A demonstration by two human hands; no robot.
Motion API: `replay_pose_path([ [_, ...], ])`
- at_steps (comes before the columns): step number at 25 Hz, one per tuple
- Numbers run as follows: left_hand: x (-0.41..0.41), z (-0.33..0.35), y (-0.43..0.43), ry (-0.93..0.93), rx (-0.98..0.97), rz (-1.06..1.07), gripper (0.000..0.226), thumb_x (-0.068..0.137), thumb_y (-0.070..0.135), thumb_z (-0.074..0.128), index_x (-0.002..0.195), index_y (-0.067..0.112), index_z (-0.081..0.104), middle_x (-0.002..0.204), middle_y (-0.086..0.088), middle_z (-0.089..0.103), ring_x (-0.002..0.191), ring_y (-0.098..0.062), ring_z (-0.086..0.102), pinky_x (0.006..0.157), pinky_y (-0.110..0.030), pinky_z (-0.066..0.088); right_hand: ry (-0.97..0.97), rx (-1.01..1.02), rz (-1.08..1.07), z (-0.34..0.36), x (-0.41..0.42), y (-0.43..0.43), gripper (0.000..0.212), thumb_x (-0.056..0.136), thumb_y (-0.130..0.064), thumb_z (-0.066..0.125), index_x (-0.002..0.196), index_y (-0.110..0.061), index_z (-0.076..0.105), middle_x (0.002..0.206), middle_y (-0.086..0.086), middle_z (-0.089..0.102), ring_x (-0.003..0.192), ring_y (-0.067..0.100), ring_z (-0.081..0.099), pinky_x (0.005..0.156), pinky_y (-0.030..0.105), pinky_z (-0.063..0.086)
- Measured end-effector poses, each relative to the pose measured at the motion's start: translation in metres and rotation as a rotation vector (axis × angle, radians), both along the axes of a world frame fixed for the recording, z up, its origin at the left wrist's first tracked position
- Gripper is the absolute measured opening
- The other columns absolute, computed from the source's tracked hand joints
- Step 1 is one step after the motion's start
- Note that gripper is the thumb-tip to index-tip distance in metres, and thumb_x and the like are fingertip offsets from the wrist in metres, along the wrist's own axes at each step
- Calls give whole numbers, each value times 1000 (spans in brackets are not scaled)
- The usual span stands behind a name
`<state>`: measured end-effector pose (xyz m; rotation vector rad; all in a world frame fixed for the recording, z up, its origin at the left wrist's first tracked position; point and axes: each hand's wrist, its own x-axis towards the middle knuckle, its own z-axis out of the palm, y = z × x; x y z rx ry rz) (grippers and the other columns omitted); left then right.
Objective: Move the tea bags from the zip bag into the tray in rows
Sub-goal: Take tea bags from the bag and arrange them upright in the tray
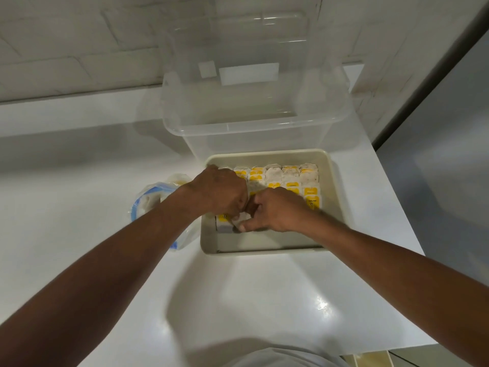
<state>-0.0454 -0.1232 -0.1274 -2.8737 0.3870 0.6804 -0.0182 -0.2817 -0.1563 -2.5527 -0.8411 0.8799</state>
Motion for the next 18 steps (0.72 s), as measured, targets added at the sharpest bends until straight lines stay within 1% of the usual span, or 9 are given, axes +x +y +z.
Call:
replay_pose_path([
  [2,3,0,-2,1,42,-25,20,88,43,62,97,28,73,91,7,66,95,-19,62,79,-33,39,-56,-23,-21,-7,-3,9,30,69,-55,77,79,-29,66,78,-9,67,81,15,64,65,27,48],
  [4,4,-1,-2,-49,105,-58,17,89,40,61,85,24,64,93,2,66,95,-21,64,74,-33,36,-57,-29,-73,-12,-3,16,24,71,-42,77,89,-27,72,79,-3,70,84,19,67,68,28,52],
  [6,2,-1,-4,-107,165,-76,24,91,35,58,73,23,48,98,-1,67,96,-23,65,71,-33,36,-112,-44,-121,-14,-3,20,26,70,-35,76,94,-28,72,85,-2,70,85,21,67,66,28,50],
  [7,1,-3,-4,-129,189,-81,21,92,33,55,74,23,47,100,-2,68,96,-24,66,70,-32,36,-157,-54,-129,-15,-4,22,26,71,-34,75,96,-28,71,89,-1,70,86,23,66,65,28,48],
  [9,-1,-5,-4,-166,220,-82,12,93,29,52,82,25,53,102,-1,69,95,-23,66,68,-31,36,-244,-57,-127,-13,-5,22,29,72,-35,73,99,-27,65,91,-1,67,85,23,64,63,30,43],
  [11,-4,-7,-5,-199,235,-83,15,93,26,50,79,24,48,100,-1,70,94,-22,67,68,-31,35,-280,-50,-107,-6,-7,19,34,74,-40,73,101,-25,58,87,-2,62,80,22,59,63,31,38],
  [13,-5,-9,-5,-242,240,-79,19,96,27,46,79,22,43,100,-2,70,94,-23,67,69,-31,35,-302,-64,-74,-1,-9,19,35,77,-45,72,102,-25,59,88,-1,59,84,24,59,64,30,35],
  [16,-4,-10,-4,-300,213,-63,20,98,33,46,84,21,56,101,-2,71,95,-24,67,70,-30,35,-376,-102,-4,0,-13,22,35,79,-46,71,105,-25,64,103,1,67,95,26,64,66,30,35],
  [18,-7,-10,1,-355,179,-43,23,94,34,49,89,21,67,96,0,71,91,-23,67,67,-30,39,-391,-117,10,-1,-14,25,37,80,-47,70,109,-25,64,108,2,67,98,27,64,68,30,35],
])
